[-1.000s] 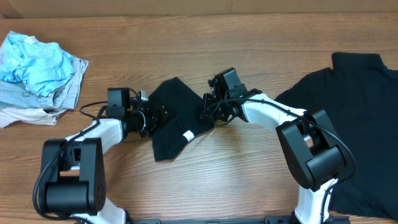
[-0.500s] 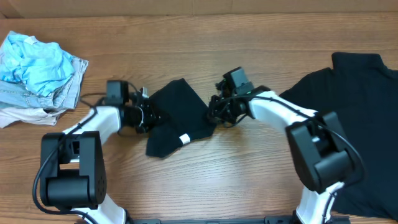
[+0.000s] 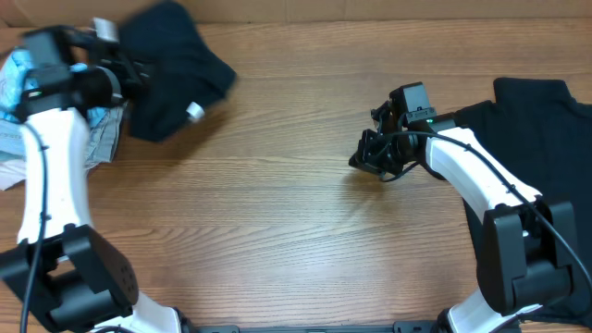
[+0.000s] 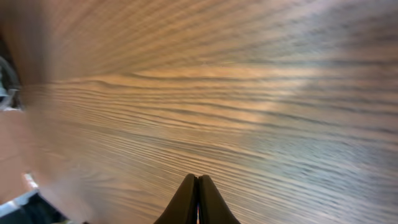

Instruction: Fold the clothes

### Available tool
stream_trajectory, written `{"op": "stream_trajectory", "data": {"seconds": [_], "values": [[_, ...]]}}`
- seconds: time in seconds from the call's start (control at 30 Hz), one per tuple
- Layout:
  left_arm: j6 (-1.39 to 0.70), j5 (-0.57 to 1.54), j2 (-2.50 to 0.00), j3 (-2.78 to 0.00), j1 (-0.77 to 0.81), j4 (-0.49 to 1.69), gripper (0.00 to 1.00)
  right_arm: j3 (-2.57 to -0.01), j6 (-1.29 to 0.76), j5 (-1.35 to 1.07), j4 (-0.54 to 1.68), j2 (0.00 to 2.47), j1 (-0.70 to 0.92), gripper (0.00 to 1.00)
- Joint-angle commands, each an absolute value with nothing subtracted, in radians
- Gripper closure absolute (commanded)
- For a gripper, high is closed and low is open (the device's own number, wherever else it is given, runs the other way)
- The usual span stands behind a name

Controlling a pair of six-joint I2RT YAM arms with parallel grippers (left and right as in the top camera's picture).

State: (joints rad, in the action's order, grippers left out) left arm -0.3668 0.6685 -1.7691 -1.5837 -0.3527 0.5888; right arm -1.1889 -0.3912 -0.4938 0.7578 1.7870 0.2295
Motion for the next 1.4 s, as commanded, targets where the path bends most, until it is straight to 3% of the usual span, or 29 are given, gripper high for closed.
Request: {"op": "stream_trajectory", "data": {"seconds": [0.0, 0.27, 0.3, 0.33, 0.37, 0.6, 0.8, 0.93, 1.07, 1.1, 1.23, 1.3, 1.37], "values": [[-0.416, 0.585, -1.763, -1.600, -0.456, 0.552, 0.96, -1.192, -0.356, -0.430, 0.765, 1.779, 0.240, 0.96], [-0.542, 0.511, -1.934, -1.600, -0.638, 0.397, 0.96, -1.192, -0.355, -0.430, 0.772, 1.779, 0.260, 0.96], [-0.561, 0.513, -1.958, -1.600, -0.656, 0.384, 0.89, -1.192, -0.355, -0.430, 0.778, 1.779, 0.264, 0.96], [-0.577, 0.517, -1.987, -1.600, -0.676, 0.376, 0.67, -1.192, -0.355, -0.430, 0.787, 1.779, 0.270, 0.96], [-0.592, 0.519, -2.018, -1.600, -0.691, 0.381, 0.01, -1.192, -0.354, -0.429, 0.795, 1.779, 0.275, 0.96], [-0.549, 0.677, -2.092, -1.601, -0.806, 0.472, 0.00, -1.192, -0.355, -0.427, 0.831, 1.779, 0.283, 0.96], [-0.541, 0.772, -1.910, -1.638, -0.955, 0.485, 0.00, -1.192, -0.339, -0.426, 0.846, 1.776, 0.287, 0.95], [-0.458, 0.880, -1.766, -1.694, -0.971, 0.509, 0.00, -1.193, -0.332, -0.411, 0.825, 1.745, 0.287, 0.95], [-0.307, 0.926, -1.615, -1.746, -0.893, 0.560, 0.00, -1.199, -0.329, -0.321, 0.825, 1.646, 0.297, 0.95], [-0.172, 0.976, -1.535, -1.771, -0.805, 0.616, 0.00, -1.217, -0.307, -0.240, 0.845, 1.545, 0.321, 0.95], [0.037, 0.891, -1.400, -1.803, -0.575, 0.812, 0.00, -1.254, -0.305, -0.098, 0.878, 1.343, 0.374, 0.94], [0.115, 0.685, -1.301, -1.804, -0.354, 0.941, 0.00, -1.266, -0.279, -0.064, 0.869, 1.170, 0.393, 0.82], [0.131, 0.520, -1.240, -1.804, -0.202, 1.003, 0.00, -1.266, -0.255, -0.062, 0.859, 1.062, 0.393, 0.51]]}}
